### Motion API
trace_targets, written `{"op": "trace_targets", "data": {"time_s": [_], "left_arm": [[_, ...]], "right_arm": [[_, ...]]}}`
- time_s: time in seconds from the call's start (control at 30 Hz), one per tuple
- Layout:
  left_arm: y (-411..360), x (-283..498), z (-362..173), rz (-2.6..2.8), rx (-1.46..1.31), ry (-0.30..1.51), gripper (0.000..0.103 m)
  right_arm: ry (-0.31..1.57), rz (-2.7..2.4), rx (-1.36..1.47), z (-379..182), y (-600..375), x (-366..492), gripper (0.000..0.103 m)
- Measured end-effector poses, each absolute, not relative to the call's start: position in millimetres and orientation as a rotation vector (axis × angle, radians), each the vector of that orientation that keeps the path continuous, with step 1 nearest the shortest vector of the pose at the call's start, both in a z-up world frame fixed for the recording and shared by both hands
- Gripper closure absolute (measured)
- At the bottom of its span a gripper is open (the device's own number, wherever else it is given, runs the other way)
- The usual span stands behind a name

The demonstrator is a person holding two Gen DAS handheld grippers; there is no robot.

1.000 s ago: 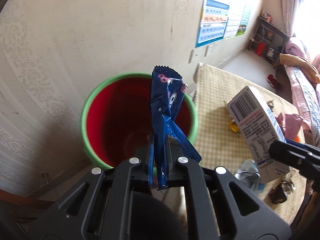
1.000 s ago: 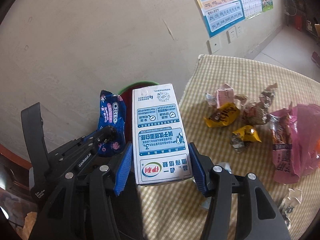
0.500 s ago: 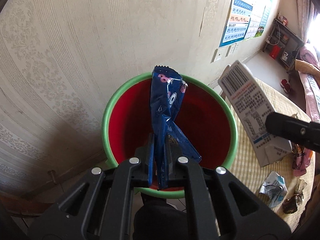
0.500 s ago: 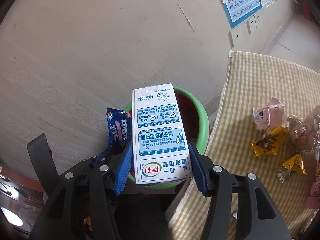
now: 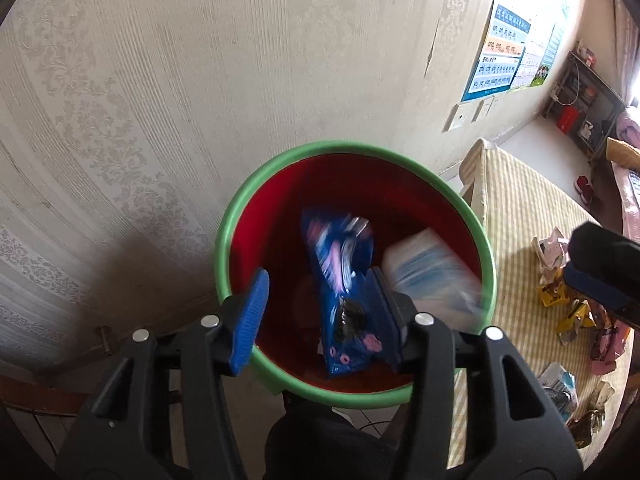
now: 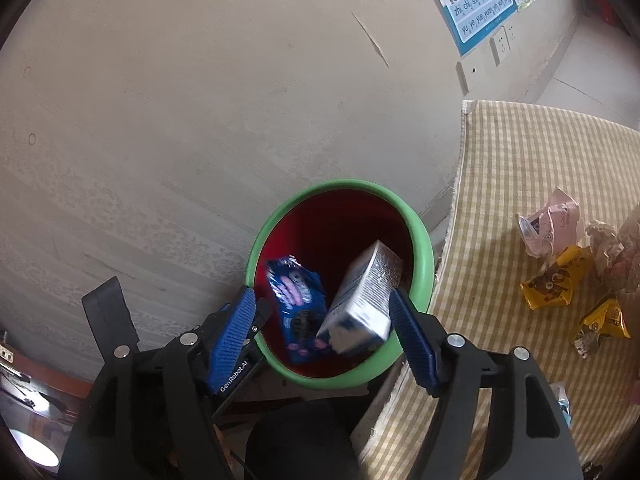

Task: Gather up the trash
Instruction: 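Carry the Oreo wrapper and milk carton over the bin and release both, then grasp the crumpled blue-white wrapper with the left tool while the right tool grasps the brown chocolate wrapper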

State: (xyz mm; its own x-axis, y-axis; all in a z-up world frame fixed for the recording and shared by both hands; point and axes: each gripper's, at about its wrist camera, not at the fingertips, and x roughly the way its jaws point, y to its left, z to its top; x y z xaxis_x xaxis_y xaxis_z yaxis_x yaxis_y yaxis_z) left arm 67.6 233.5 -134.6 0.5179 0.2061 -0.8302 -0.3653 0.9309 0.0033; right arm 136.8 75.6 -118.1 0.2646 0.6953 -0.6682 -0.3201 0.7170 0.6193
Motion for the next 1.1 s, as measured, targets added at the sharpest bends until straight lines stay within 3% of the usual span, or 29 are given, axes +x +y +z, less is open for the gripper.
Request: {"op": "trace_targets", "data": {"time_s": [0.27, 0.5, 0.63, 0.77, 1.1], "left_arm": [[198, 48, -126, 0.274, -0.183, 0.947, 0.053], [134, 37, -129, 0.114, -0.176, 0.978, 0.05], [83, 35, -143, -0.036, -0.151, 1.051, 0.05], [42, 35, -147, -0.128, -0.082, 1.075, 0.04], [-6, 49, -193, -0.181, -0.112, 1.255, 0.04]], "right_arm": [[1.006, 0.67, 0.308, -102, 17, 102, 0.034], [0.915, 0.517, 0.183, -96, -62, 64, 0.026], [0.939, 0.416, 0.165, -112, -105, 41, 0.025], [0.982, 0.291, 0.193, -135, -150, 14, 0.025], [1.025, 0.184, 0.285, -156, -203, -9, 0.025]]}}
